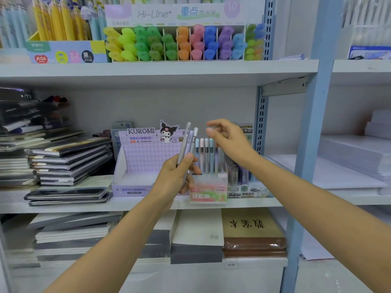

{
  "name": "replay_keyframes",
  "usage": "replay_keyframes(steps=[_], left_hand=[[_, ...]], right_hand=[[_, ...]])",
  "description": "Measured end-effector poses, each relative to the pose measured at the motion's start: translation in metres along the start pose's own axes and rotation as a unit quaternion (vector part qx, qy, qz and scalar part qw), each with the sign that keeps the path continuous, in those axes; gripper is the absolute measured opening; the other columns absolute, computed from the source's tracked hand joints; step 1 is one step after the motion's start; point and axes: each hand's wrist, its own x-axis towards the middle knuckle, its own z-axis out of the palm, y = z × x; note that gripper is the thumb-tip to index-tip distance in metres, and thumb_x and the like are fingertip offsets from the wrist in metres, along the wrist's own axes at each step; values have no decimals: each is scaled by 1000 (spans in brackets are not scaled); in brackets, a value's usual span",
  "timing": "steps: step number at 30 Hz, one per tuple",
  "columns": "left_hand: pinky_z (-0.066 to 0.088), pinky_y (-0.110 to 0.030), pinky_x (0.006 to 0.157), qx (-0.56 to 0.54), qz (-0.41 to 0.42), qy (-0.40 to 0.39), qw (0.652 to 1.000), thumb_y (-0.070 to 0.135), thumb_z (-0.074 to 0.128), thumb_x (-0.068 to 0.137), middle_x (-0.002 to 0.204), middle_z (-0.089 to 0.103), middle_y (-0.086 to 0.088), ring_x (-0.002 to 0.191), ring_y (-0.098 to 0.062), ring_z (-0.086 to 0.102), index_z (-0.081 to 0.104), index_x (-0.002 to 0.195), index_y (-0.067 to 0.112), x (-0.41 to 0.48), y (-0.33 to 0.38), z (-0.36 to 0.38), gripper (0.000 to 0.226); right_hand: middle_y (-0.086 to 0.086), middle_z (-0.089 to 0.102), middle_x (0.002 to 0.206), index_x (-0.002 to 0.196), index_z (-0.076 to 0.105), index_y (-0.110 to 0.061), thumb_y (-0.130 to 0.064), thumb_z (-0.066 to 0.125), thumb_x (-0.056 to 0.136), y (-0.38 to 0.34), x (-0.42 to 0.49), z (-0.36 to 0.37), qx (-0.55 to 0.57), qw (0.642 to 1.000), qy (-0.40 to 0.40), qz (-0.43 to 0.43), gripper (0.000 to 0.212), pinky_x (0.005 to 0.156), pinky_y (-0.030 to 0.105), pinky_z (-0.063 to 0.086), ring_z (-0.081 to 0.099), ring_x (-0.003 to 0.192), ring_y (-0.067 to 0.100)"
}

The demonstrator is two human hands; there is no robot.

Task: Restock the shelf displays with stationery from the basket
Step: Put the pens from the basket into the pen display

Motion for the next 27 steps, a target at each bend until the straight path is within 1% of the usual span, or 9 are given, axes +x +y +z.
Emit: replay_keyframes(steps=[2,4,6,8,12,15,18,23,27], left_hand=[[33,-19,35,-1,2,-9,1000,35,45,101,72,67,1,41,-11,48,61,102,12,-2,3,3,28],[34,-19,35,-4,4,-17,1000,35,45,101,70,66,2,40,-11,49,61,102,12,-6,6,5,28],[35,-20,36,-5,7,-18,1000,35,46,101,69,66,2,40,-11,49,61,102,12,-9,10,3,28],[36,-20,37,-9,5,-9,1000,37,47,100,68,66,3,41,-11,48,61,104,12,-12,13,-3,29],[30,-18,35,-14,-17,36,999,35,49,99,64,61,4,38,-10,39,61,105,11,-16,16,-18,27],[26,-17,35,-7,-25,60,998,31,53,98,62,47,3,37,-8,29,59,100,7,-18,17,-23,25],[24,-17,35,-13,-24,63,998,32,54,97,60,36,4,39,-7,23,56,96,8,-18,18,-23,24],[21,-17,35,-42,-43,67,996,48,47,97,56,34,7,42,-9,23,59,89,15,-15,18,-19,36],[21,-18,36,-44,-34,60,997,44,47,99,61,40,5,43,-9,25,56,88,15,-9,12,-20,32]], right_hand=[[7,71,97,120,59,-10,-25,59,95,-16,-5,3,95,994,-47,14,30,64,24,52,62,73,12],[8,70,88,115,60,-4,-19,62,93,-27,-9,8,124,991,-56,11,27,66,28,53,63,71,13],[7,68,81,112,60,0,-14,63,92,-32,-10,9,148,988,-41,14,24,69,31,53,63,69,13],[7,67,79,111,59,2,-9,61,93,-36,-9,7,172,985,-17,17,21,68,28,53,64,67,12],[7,66,83,106,54,-6,-7,53,97,-37,-2,-8,220,972,71,28,9,61,21,53,64,64,10],[10,64,88,104,51,-9,-8,50,99,-30,0,-12,168,980,105,23,6,61,21,52,62,65,11],[13,65,88,99,52,-11,-6,51,97,-17,-3,-7,78,993,89,24,6,64,28,55,64,70,18],[13,67,88,101,56,-7,-6,53,96,0,1,4,-19,997,73,15,6,75,40,57,67,77,25],[11,67,89,99,57,-9,-7,56,95,7,7,14,-59,997,48,-2,5,77,43,57,67,79,25]])
